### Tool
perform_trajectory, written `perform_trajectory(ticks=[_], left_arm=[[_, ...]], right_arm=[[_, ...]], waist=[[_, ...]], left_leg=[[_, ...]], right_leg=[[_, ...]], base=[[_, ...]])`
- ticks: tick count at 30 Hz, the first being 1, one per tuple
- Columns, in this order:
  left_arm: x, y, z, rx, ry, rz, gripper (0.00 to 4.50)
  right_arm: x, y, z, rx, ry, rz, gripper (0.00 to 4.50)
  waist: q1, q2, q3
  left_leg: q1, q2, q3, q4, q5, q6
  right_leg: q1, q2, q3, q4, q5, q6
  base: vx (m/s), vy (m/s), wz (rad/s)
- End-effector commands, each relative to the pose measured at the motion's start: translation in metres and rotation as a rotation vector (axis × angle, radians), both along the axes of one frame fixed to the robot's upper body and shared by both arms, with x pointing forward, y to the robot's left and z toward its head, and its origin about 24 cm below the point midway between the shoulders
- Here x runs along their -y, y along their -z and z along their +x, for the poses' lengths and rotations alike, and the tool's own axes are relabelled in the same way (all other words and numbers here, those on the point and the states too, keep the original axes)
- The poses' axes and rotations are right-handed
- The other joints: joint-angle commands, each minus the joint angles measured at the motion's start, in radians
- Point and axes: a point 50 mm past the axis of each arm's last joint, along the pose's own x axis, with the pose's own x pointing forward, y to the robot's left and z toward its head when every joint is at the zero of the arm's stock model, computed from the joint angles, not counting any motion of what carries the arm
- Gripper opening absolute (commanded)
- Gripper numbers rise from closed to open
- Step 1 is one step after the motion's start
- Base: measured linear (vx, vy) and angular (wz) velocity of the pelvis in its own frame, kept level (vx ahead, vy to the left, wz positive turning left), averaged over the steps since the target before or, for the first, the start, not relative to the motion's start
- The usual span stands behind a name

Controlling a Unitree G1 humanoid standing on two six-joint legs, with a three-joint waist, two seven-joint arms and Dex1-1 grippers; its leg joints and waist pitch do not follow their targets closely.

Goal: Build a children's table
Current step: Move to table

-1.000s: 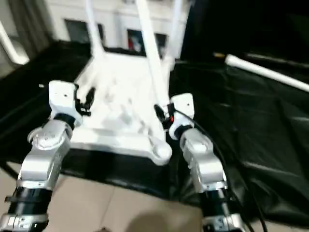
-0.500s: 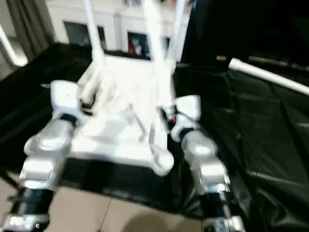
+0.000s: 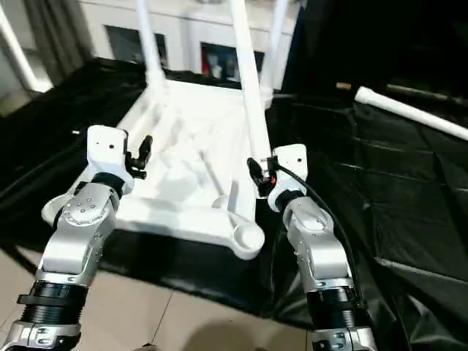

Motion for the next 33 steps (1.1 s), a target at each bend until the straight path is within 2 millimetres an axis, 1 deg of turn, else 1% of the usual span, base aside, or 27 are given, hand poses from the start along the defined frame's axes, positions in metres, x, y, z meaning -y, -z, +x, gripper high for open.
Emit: perform_trajectory(ticks=[1, 2, 3, 5, 6, 8, 9, 10, 12, 13, 14, 15, 16, 17, 18, 19, 21, 22, 23, 24, 25, 27, 28, 29, 30, 31, 33], left_arm=[[0.0023, -0.0007, 0.0009, 0.002, 0.004, 0.008, 2.64], [0.0029, -0.0008, 0.0007, 0.003, 0.005, 0.007, 2.64], [0.0031, -0.0006, 0.0007, 0.003, 0.005, 0.008, 2.64], [0.0034, -0.0005, 0.0004, 0.004, 0.004, 0.007, 2.64], [0.0035, -0.0005, 0.0004, 0.005, 0.004, 0.007, 2.64], [0.0037, -0.0004, 0.0002, 0.005, 0.003, 0.007, 2.64], [0.0040, -0.0002, 0.0000, 0.005, 0.003, 0.007, 2.64], [0.0041, -0.0001, -0.0001, 0.005, 0.003, 0.007, 2.64], [0.0042, -0.0002, -0.0002, 0.005, 0.003, 0.008, 2.64], [0.0043, -0.0001, -0.0003, 0.005, 0.002, 0.009, 2.64], [0.0043, -0.0001, -0.0003, 0.005, 0.003, 0.009, 2.64], [0.0045, 0.0000, -0.0004, 0.005, 0.003, 0.010, 2.64], [0.0047, 0.0001, -0.0005, 0.005, 0.004, 0.011, 2.64], [0.0047, 0.0001, -0.0005, 0.005, 0.005, 0.012, 2.64], [0.0048, 0.0001, -0.0005, 0.005, 0.005, 0.012, 2.64], [0.0050, 0.0002, -0.0005, 0.004, 0.006, 0.013, 2.64], [0.0052, 0.0003, -0.0004, 0.004, 0.007, 0.014, 2.64], [0.0054, 0.0003, -0.0003, 0.004, 0.007, 0.014, 2.64], [0.0054, 0.0003, -0.0002, 0.004, 0.008, 0.014, 2.64], [0.0055, 0.0002, 0.0000, 0.004, 0.008, 0.014, 2.64], [0.0055, 0.0002, 0.0002, 0.005, 0.008, 0.013, 2.64], [0.0055, 0.0002, 0.0005, 0.004, 0.008, 0.013, 2.64], [0.0055, 0.0002, 0.0005, 0.004, 0.008, 0.013, 2.64], [0.0056, 0.0001, 0.0007, 0.005, 0.009, 0.012, 2.64], [0.0060, 0.0001, 0.0010, 0.005, 0.010, 0.011, 2.64], [0.0062, 0.0001, 0.0011, 0.004, 0.011, 0.011, 2.64], [0.0065, 0.0001, 0.0015, 0.004, 0.012, 0.010, 2.64]], right_arm=[[0.0011, -0.0101, 0.0041, 0.034, -0.002, -0.010, 1.93], [0.0010, -0.0100, 0.0042, 0.034, -0.002, -0.013, 1.93], [0.0011, -0.0099, 0.0042, 0.034, -0.003, -0.015, 1.93], [0.0012, -0.0101, 0.0044, 0.034, -0.005, -0.020, 1.93], [0.0012, -0.0101, 0.0044, 0.034, -0.005, -0.020, 1.93], [0.0013, -0.0101, 0.0044, 0.034, -0.005, -0.021, 1.93], [0.0013, -0.0100, 0.0042, 0.034, -0.006, -0.022, 1.93], [0.0014, -0.0100, 0.0042, 0.033, -0.006, -0.023, 1.93], [0.0014, -0.0100, 0.0042, 0.033, -0.007, -0.024, 1.93], [0.0014, -0.0101, 0.0043, 0.033, -0.007, -0.025, 1.93], [0.0014, -0.0101, 0.0044, 0.033, -0.007, -0.026, 1.93], [0.0014, -0.0102, 0.0045, 0.033, -0.006, -0.028, 1.93], [0.0014, -0.0102, 0.0046, 0.033, -0.005, -0.029, 1.93], [0.0014, -0.0102, 0.0046, 0.033, -0.005, -0.029, 1.93], [0.0014, -0.0103, 0.0047, 0.033, -0.005, -0.029, 1.93], [0.0016, -0.0102, 0.0046, 0.032, -0.005, -0.031, 1.93], [0.0017, -0.0102, 0.0046, 0.032, -0.004, -0.033, 1.93], [0.0018, -0.0102, 0.0047, 0.032, -0.003, -0.033, 1.93], [0.0018, -0.0102, 0.0047, 0.032, -0.003, -0.034, 1.93], [0.0019, -0.0102, 0.0048, 0.032, -0.002, -0.033, 1.93], [0.0019, -0.0103, 0.0050, 0.032, 0.000, -0.033, 1.93], [0.0020, -0.0105, 0.0053, 0.033, 0.002, -0.034, 1.93], [0.0020, -0.0105, 0.0053, 0.033, 0.002, -0.034, 1.93], [0.0024, -0.0107, 0.0055, 0.034, 0.008, -0.029, 1.93], [0.0039, -0.0108, 0.0058, 0.031, 0.024, -0.009, 1.93], [0.0050, -0.0108, 0.0059, 0.030, 0.031, -0.002, 1.93], [0.0075, -0.0107, 0.0058, 0.028, 0.043, 0.010, 1.93]], waist=[[-0.020, 0.015, -0.048], [-0.027, 0.029, -0.047], [-0.040, 0.038, -0.051], [-0.064, 0.042, -0.054], [-0.064, 0.039, -0.055], [-0.060, 0.015, -0.056], [-0.057, 0.003, -0.059], [-0.013, -0.039, -0.079], [0.001, -0.029, -0.062], [0.002, -0.003, -0.074], [0.002, 0.018, -0.079], [0.004, 0.046, -0.087], [-0.036, 0.068, -0.105], [-0.047, 0.037, -0.105], [-0.038, 0.042, -0.098], [-0.021, 0.043, -0.085], [-0.019, 0.020, -0.087], [-0.008, -0.017, -0.083], [0.033, -0.051, -0.090], [0.046, -0.040, -0.085], [0.040, -0.035, -0.064], [0.033, -0.017, -0.066], [0.031, 0.029, -0.076], [-0.001, 0.071, -0.098], [-0.015, 0.076, -0.094], [-0.017, 0.047, -0.100], [-0.010, 0.039, -0.099]], left_leg=[[0.033, 0.106, -0.056, -0.130, -0.320, -0.039], [0.007, 0.113, -0.105, -0.160, -0.397, 0.003], [0.017, 0.146, -0.157, -0.182, -0.438, 0.054], [0.018, 0.146, -0.206, -0.193, -0.423, 0.142], [0.013, 0.137, -0.213, -0.191, -0.401, 0.168], [-0.029, 0.072, -0.213, -0.164, -0.323, 0.164], [-0.052, 0.043, -0.199, -0.137, -0.283, 0.138], [-0.063, -0.048, -0.017, 0.159, -0.148, 0.097], [-0.084, -0.021, 0.007, 0.170, -0.131, 0.120], [-0.068, 0.016, 0.009, 0.090, -0.141, 0.154], [-0.053, 0.045, -0.003, 0.038, -0.122, 0.166], [-0.033, 0.098, -0.047, -0.017, -0.083, 0.193], [0.071, 0.334, -0.253, -0.114, 0.076, 0.386], [0.112, 0.290, -0.266, -0.067, 0.383, 0.515], [0.104, 0.258, -0.267, -0.054, 0.513, 0.576], [0.029, 0.119, -0.197, -0.063, 0.573, 0.563], [0.013, 0.039, -0.180, -0.072, 0.409, 0.529], [-0.058, -0.050, -0.131, -0.005, 0.266, 0.495], [-0.108, -0.087, -0.030, 0.175, -0.039, 0.349], [-0.106, -0.062, -0.013, 0.205, -0.117, 0.254], [-0.082, -0.021, 0.002, 0.193, -0.215, 0.130], [-0.068, 0.012, 0.000, 0.143, -0.236, 0.133], [-0.048, 0.069, -0.026, 0.043, -0.165, 0.159], [0.039, 0.244, -0.195, -0.088, 0.058, 0.288], [0.094, 0.332, -0.197, -0.109, 0.132, 0.308], [0.106, 0.288, -0.177, -0.063, 0.513, 0.422], [0.076, 0.228, -0.138, -0.058, 0.601, 0.493]], right_leg=[[0.033, -0.036, 0.028, -0.093, -0.189, -0.175], [0.058, -0.038, -0.008, -0.075, -0.189, -0.190], [0.052, -0.035, -0.026, -0.047, -0.163, -0.200], [0.047, -0.030, -0.031, -0.010, -0.148, -0.232], [0.046, -0.033, -0.029, -0.009, -0.149, -0.260], [0.069, -0.050, -0.027, -0.046, -0.237, -0.370], [0.082, -0.059, -0.029, -0.069, -0.307, -0.379], [0.084, -0.141, -0.070, -0.209, -0.520, -0.397], [0.084, -0.152, -0.084, -0.196, -0.474, -0.325], [0.114, -0.145, -0.108, -0.192, -0.363, -0.210], [0.123, -0.129, -0.131, -0.191, -0.313, -0.153], [0.130, -0.099, -0.159, -0.179, -0.223, -0.091], [-0.014, -0.030, -0.134, 0.088, -0.224, 0.025], [-0.131, -0.038, -0.040, 0.167, -0.279, -0.035], [-0.149, -0.041, -0.001, 0.179, -0.248, -0.064], [-0.107, 0.006, 0.025, 0.135, -0.122, -0.107], [-0.062, 0.023, 0.027, 0.061, -0.047, -0.214], [0.017, -0.031, 0.023, -0.036, 0.089, -0.489], [0.066, -0.097, 0.040, -0.111, 0.079, -0.615], [0.064, -0.122, 0.024, -0.121, 0.007, -0.595], [0.058, -0.166, -0.017, -0.141, -0.195, -0.440], [0.091, -0.192, -0.037, -0.165, -0.326, -0.344], [0.131, -0.171, -0.084, -0.175, -0.307, -0.209], [0.063, -0.049, -0.147, -0.005, -0.152, -0.043], [-0.042, -0.039, -0.102, 0.077, -0.202, 0.004], [-0.136, -0.053, -0.007, 0.168, -0.181, -0.023], [-0.128, -0.045, 0.022, 0.135, -0.098, -0.074]], base=[[-0.056, -0.022, 0.02], [-0.042, -0.050, 0.14], [-0.030, -0.085, 0.34], [-0.025, -0.108, 0.38], [-0.013, -0.178, 0.40], [-0.023, -0.193, 0.38], [-0.036, -0.233, 0.34], [-0.036, -0.233, 0.34], [-0.006, -0.232, 0.35], [-0.003, -0.228, 0.37], [0.002, -0.207, 0.56], [0.002, -0.091, 0.32], [0.018, -0.220, 0.53], [0.024, -0.231, 0.43], [-0.004, -0.352, 0.65], [-0.020, -0.223, 0.44], [-0.048, -0.298, 0.46], [-0.050, -0.313, 0.45], [-0.057, -0.335, 0.47], [-0.066, -0.330, 0.47], [-0.066, -0.330, 0.47], [-0.059, -0.259, 0.44], [-0.054, -0.249, 0.48], [-0.039, -0.266, 0.46], [-0.015, -0.266, 0.22], [-0.015, -0.266, 0.22], [-0.077, -0.279, 0.00]])
